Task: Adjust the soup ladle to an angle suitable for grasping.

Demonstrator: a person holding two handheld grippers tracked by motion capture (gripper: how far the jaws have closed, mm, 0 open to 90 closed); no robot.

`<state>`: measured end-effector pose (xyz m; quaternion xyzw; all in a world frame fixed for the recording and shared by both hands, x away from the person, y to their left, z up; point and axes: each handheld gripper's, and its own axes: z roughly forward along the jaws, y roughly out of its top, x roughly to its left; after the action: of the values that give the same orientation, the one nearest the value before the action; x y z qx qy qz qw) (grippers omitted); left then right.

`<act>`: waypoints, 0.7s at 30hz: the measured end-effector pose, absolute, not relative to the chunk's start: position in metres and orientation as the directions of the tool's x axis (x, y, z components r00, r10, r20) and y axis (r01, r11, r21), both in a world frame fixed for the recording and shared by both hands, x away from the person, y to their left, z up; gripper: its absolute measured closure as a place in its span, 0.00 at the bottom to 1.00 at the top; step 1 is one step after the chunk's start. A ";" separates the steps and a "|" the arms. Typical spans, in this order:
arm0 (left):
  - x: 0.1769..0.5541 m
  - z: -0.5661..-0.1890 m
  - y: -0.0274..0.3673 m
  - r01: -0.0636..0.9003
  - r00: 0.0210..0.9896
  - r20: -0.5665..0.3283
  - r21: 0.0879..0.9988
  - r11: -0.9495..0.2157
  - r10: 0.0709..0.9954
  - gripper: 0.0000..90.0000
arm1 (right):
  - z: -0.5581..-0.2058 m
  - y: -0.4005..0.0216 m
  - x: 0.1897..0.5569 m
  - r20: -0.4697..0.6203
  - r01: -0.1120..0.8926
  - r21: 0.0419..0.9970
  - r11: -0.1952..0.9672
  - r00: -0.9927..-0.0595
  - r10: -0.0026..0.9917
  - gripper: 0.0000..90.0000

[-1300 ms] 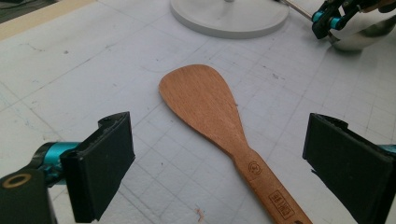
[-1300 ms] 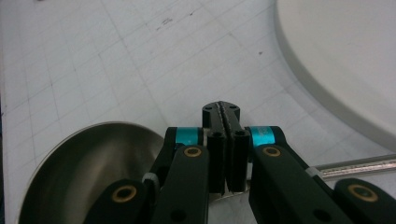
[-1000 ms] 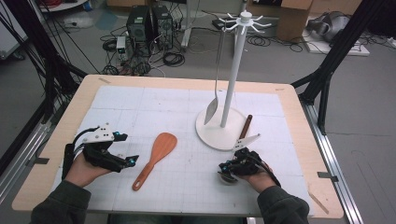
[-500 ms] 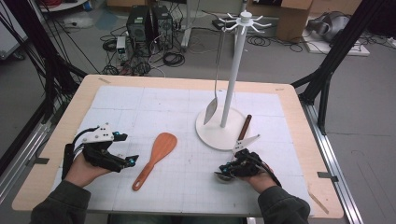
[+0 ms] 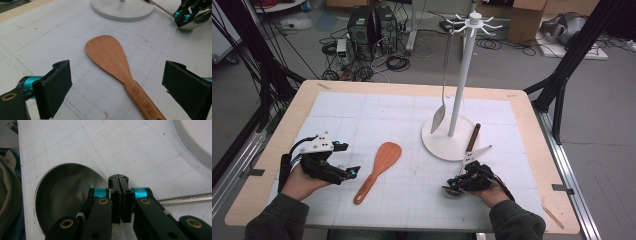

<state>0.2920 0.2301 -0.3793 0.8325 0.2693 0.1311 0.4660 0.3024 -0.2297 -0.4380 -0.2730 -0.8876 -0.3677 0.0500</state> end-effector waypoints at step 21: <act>0.292 -0.380 0.229 0.323 0.822 -0.027 0.845 -0.426 0.569 0.10 | -0.435 -0.237 0.295 0.290 0.508 0.626 0.592 -0.856 0.428 1.00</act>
<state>0.2918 0.2290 -0.3796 0.8338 0.2672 0.1326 0.4645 0.2946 -0.2368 -0.4354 -0.2628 -0.8906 -0.3673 0.0543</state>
